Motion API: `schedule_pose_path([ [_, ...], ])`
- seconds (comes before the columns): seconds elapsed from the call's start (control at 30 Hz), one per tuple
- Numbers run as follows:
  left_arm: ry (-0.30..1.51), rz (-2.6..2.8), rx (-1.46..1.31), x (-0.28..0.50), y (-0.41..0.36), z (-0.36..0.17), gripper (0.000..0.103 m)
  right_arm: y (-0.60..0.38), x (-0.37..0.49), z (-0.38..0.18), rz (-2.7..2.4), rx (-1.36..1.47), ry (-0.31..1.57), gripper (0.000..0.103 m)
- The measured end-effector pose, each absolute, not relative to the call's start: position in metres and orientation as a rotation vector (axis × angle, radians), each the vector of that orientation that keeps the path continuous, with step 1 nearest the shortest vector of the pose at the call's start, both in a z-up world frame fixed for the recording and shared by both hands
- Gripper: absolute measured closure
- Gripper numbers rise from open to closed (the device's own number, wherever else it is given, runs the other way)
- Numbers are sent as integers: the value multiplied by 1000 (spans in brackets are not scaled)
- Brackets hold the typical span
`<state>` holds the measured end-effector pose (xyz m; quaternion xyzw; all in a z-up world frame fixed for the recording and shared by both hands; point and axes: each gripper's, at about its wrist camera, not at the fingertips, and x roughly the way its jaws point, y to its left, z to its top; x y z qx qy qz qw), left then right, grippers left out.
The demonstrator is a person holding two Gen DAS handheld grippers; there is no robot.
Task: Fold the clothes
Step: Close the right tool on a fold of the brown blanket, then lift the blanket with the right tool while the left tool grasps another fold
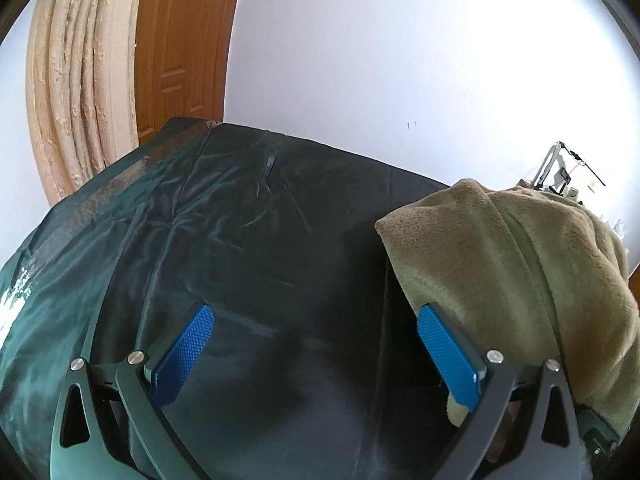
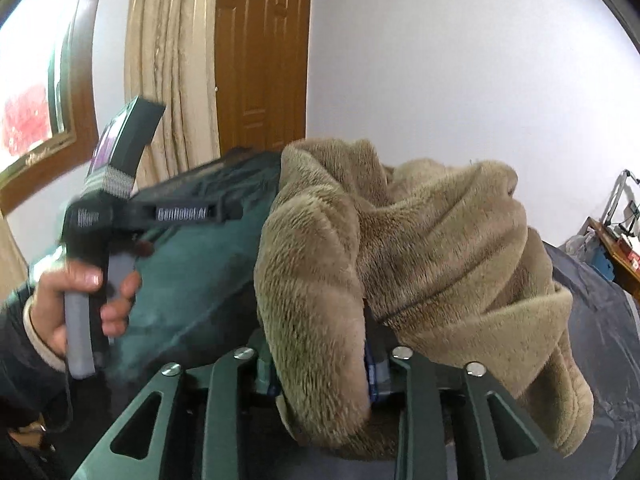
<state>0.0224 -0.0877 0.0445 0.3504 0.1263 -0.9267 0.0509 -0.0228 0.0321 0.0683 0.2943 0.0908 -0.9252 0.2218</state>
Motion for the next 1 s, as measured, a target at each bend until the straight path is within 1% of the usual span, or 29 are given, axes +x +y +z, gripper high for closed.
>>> schedule_pose_path([
  [0.03, 382, -2821, 1064, 22, -88, 45, 0, 31, -25, 70, -2559, 808, 239, 44],
  [0.07, 380, -2818, 1063, 22, -88, 45, 0, 29, -30, 73, -2562, 794, 224, 42],
  [0.2, 374, -2808, 1059, 21, -90, 45, 0, 9, -55, 81, -2562, 826, 215, 43],
  [0.23, 373, -2806, 1058, 20, -90, 44, 0, 8, -59, 81, -2563, 840, 213, 46],
  [0.27, 371, -2804, 1057, 20, -90, 44, 0, 8, -64, 80, -2564, 855, 212, 67],
  [0.3, 369, -2803, 1056, 19, -91, 44, 0, 8, -64, 78, -2573, 881, 235, 78],
  [0.33, 365, -2803, 1056, 19, -91, 43, 0, 7, -64, 76, -2578, 900, 254, 79],
  [0.37, 362, -2802, 1058, 18, -91, 43, 0, 6, -63, 74, -2569, 904, 267, 84],
  [0.4, 358, -2801, 1060, 18, -91, 42, 0, 9, -56, 74, -2551, 895, 264, 86],
  [0.5, 346, -2807, 1061, 17, -89, 41, 0, 22, -34, 78, -2492, 865, 244, 88],
  [0.73, 353, -2826, 1088, 16, -88, 38, 0, 54, 37, 79, -2323, 802, 231, 88],
  [0.93, 424, -2873, 1089, 28, -94, 50, 0, 68, 113, 50, -2184, 846, 428, 88],
  [1.0, 422, -2903, 1084, 32, -94, 57, 0, 73, 139, 40, -2135, 860, 494, 88],
])
